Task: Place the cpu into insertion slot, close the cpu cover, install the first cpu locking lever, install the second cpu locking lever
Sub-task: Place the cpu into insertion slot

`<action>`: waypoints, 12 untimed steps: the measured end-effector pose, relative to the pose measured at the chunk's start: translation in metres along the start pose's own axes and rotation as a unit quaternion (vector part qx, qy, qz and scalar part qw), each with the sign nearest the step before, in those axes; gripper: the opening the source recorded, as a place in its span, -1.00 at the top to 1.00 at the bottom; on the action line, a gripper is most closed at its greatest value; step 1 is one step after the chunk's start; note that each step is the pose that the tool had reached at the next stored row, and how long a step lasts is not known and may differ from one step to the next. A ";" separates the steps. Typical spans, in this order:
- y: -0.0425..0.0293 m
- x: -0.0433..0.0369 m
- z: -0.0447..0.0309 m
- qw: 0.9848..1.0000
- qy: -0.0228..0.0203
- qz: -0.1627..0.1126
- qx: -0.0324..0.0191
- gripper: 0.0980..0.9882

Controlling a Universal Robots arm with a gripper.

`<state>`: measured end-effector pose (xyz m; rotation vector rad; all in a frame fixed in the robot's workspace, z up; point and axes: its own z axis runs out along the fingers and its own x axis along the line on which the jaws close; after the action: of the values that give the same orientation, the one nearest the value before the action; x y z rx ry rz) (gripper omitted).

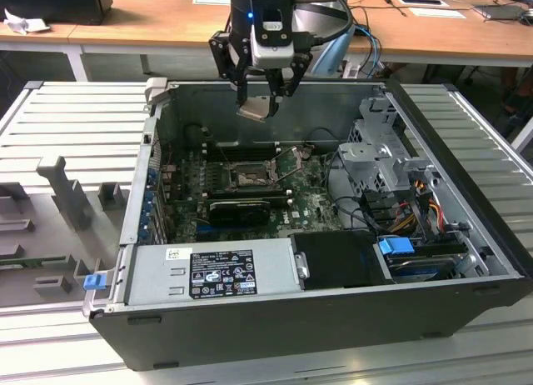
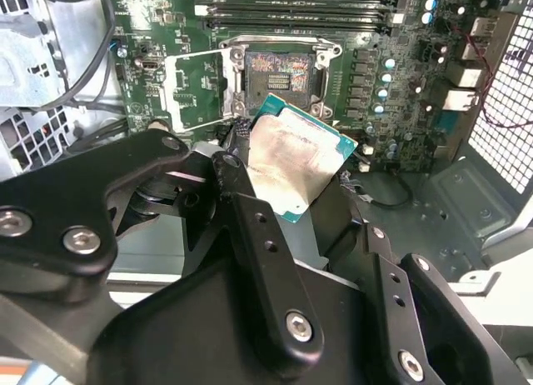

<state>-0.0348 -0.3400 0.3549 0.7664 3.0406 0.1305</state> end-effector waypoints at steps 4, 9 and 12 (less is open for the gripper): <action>-0.0001 0.0000 0.0016 1.000 -0.001 0.012 0.000 0.02; -0.0003 -0.0001 0.0029 1.000 -0.002 0.020 0.000 0.02; -0.0003 -0.0001 0.0037 1.000 -0.002 0.026 0.000 0.02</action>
<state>-0.0348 -0.3401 0.3511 0.8455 3.0172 0.1300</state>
